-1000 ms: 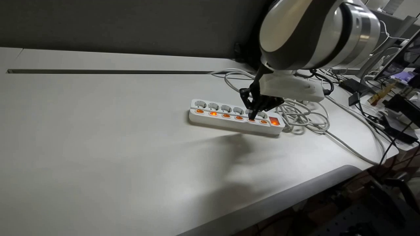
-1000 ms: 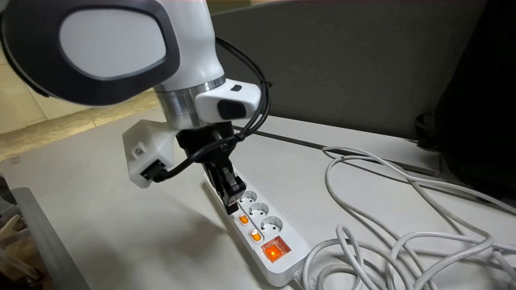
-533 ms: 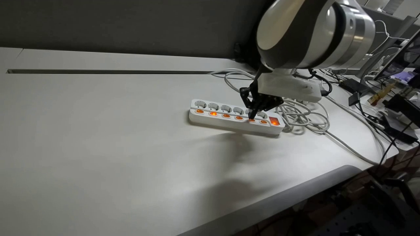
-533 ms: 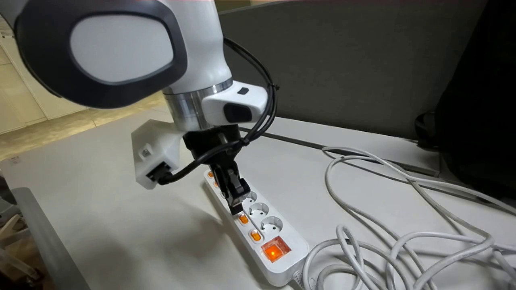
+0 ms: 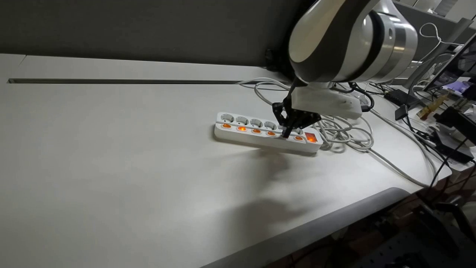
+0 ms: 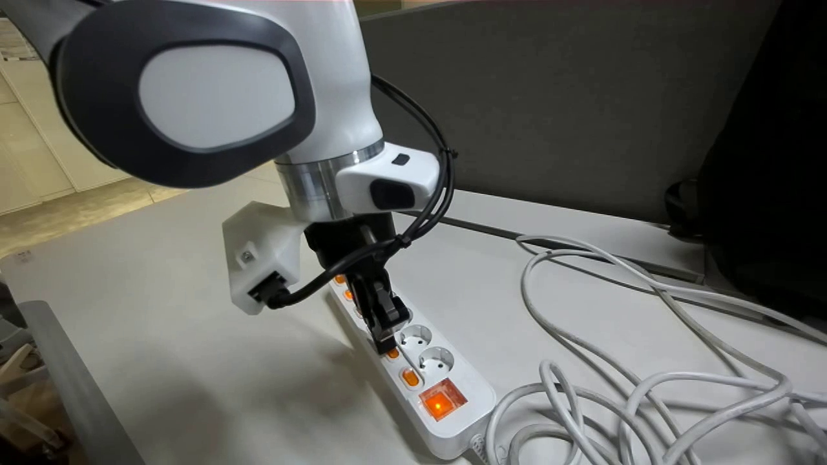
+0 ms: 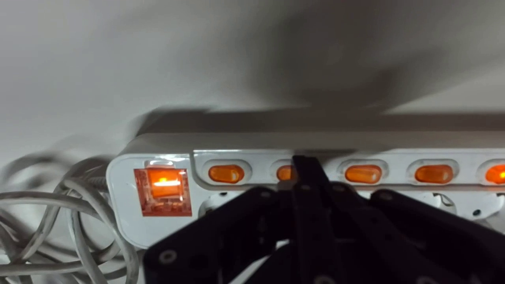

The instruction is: Turn on the fifth switch from the left

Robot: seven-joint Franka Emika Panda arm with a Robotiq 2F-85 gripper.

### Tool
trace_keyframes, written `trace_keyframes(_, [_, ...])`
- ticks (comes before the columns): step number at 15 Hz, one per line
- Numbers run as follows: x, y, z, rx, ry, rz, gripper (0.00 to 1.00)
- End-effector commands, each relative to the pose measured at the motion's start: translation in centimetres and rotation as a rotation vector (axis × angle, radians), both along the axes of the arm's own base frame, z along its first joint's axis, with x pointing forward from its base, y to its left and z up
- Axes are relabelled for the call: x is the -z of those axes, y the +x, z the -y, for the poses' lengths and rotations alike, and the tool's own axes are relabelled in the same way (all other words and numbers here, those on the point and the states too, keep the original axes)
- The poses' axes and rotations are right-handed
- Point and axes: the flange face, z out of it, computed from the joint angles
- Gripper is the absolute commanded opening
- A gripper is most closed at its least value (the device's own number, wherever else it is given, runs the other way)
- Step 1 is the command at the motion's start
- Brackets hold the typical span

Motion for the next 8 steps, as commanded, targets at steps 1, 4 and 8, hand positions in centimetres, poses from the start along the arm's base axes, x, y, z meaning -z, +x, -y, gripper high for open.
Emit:
trace_keyframes(1, [0.8, 0.4, 0.6, 0.025, -0.015, -0.017, 0.00])
trace_keyframes(4, [1.5, 0.3, 0.4, 0.011, -0.056, -0.019, 0.00])
trace_keyframes(8, [2.8, 0.0, -0.5, -0.034, -0.149, -0.014, 0.00])
